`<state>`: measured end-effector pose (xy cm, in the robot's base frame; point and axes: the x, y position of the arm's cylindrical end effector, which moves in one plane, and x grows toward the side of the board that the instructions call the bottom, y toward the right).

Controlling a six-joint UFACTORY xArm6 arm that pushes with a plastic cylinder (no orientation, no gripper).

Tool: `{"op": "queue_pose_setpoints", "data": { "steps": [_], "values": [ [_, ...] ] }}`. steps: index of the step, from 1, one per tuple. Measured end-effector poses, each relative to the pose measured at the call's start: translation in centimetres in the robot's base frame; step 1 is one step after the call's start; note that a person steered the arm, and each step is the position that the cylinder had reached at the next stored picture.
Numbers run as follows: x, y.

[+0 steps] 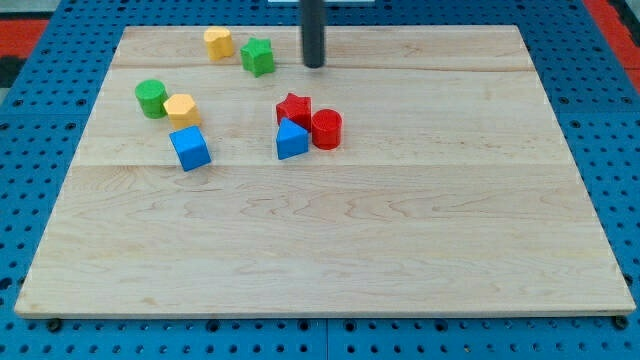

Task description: Push the heart parallel to the left of the green star

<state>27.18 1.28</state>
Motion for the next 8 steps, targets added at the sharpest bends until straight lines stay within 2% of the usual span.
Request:
{"op": "queue_pose_setpoints", "data": {
  "steps": [1,2,3,6,8],
  "values": [
    [4.4,3.3],
    [13.4,6.6],
    [16.5,6.9],
    [16.3,6.9],
    [14.9,11.8]
  ]
}}
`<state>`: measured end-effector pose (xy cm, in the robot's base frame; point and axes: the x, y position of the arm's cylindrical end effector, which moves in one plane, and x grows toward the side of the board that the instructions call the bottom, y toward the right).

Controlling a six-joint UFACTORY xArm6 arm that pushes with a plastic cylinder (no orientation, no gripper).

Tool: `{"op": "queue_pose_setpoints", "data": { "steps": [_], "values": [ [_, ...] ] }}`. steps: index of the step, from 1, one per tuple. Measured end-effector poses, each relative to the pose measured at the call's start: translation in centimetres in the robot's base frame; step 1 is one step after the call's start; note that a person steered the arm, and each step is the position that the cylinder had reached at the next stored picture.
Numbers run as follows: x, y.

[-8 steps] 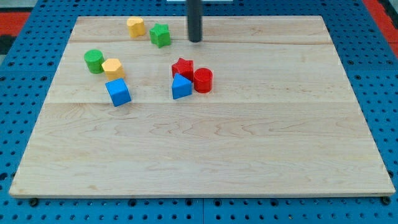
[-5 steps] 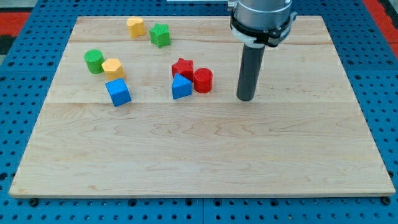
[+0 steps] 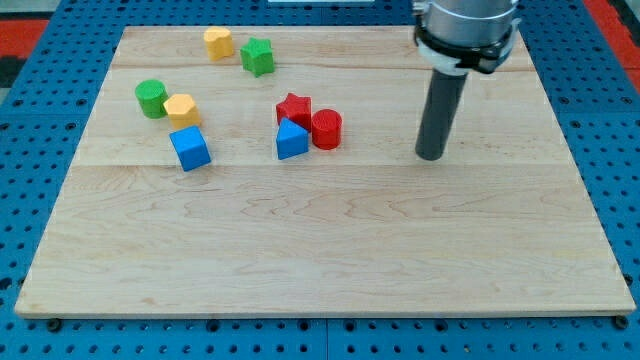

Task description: Push the heart parallel to the left of the green star

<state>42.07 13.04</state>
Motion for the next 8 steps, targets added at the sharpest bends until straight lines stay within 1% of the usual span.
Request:
{"op": "queue_pose_setpoints", "data": {
  "steps": [1,2,3,5,7,8],
  "values": [
    [-7.1,0.4],
    [-17.6,-1.9],
    [-22.7,-9.9],
    [-22.8,-19.1],
    [-22.8,-22.8],
    [-22.0,-22.9]
  ]
}}
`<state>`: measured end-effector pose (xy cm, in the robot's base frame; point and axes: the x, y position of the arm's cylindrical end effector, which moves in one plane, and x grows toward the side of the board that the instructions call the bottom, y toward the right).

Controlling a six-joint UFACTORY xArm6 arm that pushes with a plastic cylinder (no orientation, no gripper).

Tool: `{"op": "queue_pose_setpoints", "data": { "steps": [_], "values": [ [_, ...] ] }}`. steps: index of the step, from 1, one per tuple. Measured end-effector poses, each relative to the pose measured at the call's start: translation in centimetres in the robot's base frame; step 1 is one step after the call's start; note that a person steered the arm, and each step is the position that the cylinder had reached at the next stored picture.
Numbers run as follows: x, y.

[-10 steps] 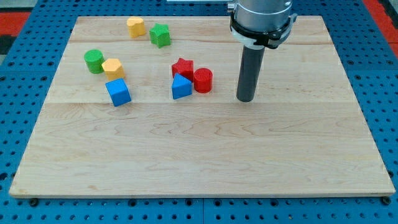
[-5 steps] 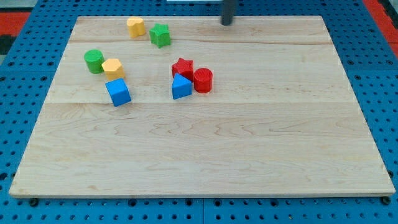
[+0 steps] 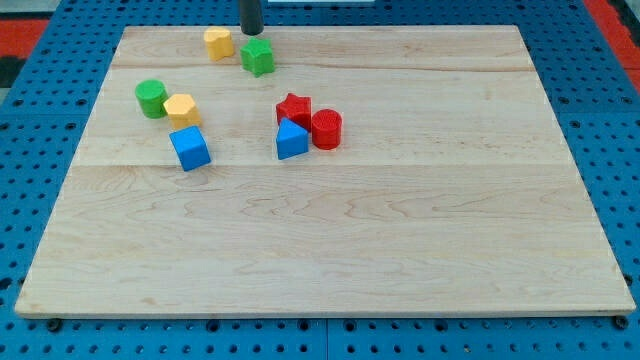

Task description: Push the heart parallel to the left of the green star

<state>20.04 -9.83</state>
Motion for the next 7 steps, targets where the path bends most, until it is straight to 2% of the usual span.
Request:
{"op": "queue_pose_setpoints", "data": {
  "steps": [2,4,6,7],
  "values": [
    [1.2,-2.6],
    [-0.4,-4.4],
    [2.1,-5.2],
    [1.1,0.4]
  ]
}}
